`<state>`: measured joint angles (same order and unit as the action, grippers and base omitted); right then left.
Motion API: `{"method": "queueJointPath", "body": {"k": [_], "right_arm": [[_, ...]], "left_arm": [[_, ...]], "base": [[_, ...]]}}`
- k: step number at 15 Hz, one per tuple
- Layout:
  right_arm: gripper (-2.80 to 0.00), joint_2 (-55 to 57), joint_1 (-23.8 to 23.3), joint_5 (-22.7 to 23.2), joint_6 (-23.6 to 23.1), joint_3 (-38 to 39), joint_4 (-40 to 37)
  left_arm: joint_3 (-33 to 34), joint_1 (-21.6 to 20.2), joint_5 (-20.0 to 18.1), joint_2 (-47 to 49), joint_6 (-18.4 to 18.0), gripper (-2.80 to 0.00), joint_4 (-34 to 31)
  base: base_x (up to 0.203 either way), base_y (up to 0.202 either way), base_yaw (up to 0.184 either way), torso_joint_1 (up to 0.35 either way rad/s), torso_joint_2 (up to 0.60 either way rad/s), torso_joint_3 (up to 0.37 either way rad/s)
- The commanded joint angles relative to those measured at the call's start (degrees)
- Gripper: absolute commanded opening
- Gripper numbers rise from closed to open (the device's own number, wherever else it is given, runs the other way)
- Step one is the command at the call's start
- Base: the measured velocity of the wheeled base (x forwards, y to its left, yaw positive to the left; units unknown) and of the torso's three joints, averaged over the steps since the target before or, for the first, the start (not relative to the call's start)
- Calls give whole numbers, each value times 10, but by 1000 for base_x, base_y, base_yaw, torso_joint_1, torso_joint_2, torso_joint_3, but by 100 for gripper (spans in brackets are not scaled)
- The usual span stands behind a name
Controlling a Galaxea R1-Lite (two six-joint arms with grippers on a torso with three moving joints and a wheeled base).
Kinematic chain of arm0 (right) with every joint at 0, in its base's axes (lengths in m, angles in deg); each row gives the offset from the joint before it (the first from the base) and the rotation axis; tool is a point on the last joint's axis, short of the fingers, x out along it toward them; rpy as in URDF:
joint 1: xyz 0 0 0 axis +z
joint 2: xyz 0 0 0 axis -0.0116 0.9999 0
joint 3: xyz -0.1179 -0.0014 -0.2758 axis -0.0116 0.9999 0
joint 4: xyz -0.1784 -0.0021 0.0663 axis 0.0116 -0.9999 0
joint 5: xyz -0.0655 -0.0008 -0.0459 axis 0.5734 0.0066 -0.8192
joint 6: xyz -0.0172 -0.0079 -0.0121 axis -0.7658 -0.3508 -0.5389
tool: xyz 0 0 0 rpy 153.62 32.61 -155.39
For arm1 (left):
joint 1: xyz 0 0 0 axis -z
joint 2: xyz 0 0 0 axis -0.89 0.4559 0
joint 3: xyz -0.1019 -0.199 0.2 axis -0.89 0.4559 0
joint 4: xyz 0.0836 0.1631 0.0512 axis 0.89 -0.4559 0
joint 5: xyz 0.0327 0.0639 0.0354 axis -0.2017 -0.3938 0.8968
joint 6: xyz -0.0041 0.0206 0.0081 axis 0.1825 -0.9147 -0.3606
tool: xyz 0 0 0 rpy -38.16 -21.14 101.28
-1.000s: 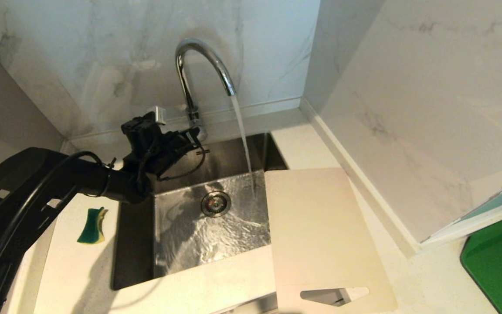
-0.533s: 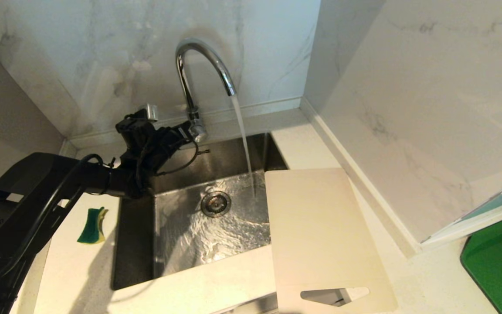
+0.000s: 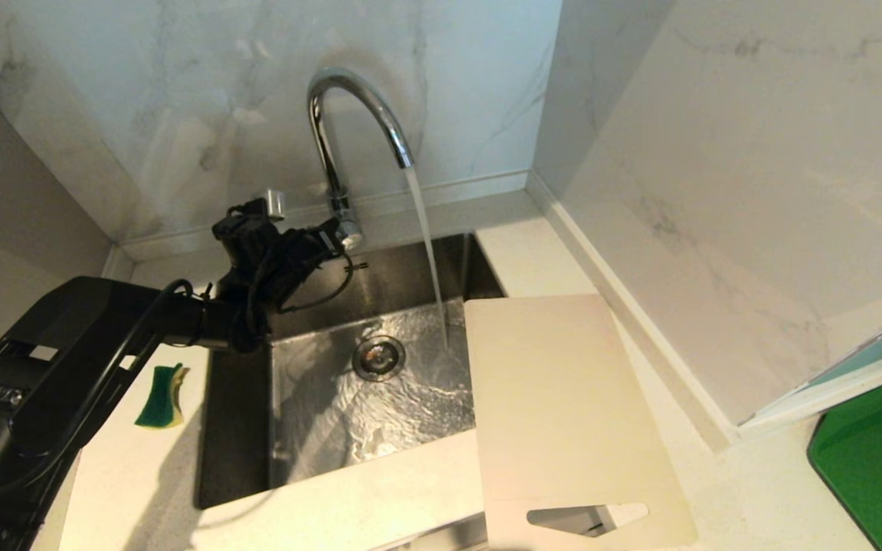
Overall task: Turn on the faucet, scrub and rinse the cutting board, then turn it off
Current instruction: Turn off the tap
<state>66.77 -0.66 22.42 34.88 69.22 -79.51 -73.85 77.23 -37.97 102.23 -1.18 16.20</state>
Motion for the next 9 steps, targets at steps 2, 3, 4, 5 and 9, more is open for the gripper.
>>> {"method": "queueJointPath", "body": {"k": [2, 3, 4, 5, 9], "right_arm": [[-280, 1, 0, 0, 0, 0, 0], [-280, 1, 0, 0, -1, 0, 0], [-280, 1, 0, 0, -3, 0, 0], [-280, 1, 0, 1, -4, 0, -1], [-280, 1, 0, 1, -4, -1, -1]], "left_arm": [[0, -10, 0, 5, -18, -280, 5], [-4, -14, 0, 6, -28, -280, 6], [-17, -18, -1, 9, -32, -280, 5], [-35, -24, -2, 18, -34, -280, 2], [-37, -34, 0, 25, -34, -280, -2]], "base": [[0, 0, 0, 0, 0, 0], [0, 0, 0, 0, 0, 0], [0, 0, 0, 0, 0, 0], [0, 0, 0, 0, 0, 0], [0, 0, 0, 0, 0, 0]]}}
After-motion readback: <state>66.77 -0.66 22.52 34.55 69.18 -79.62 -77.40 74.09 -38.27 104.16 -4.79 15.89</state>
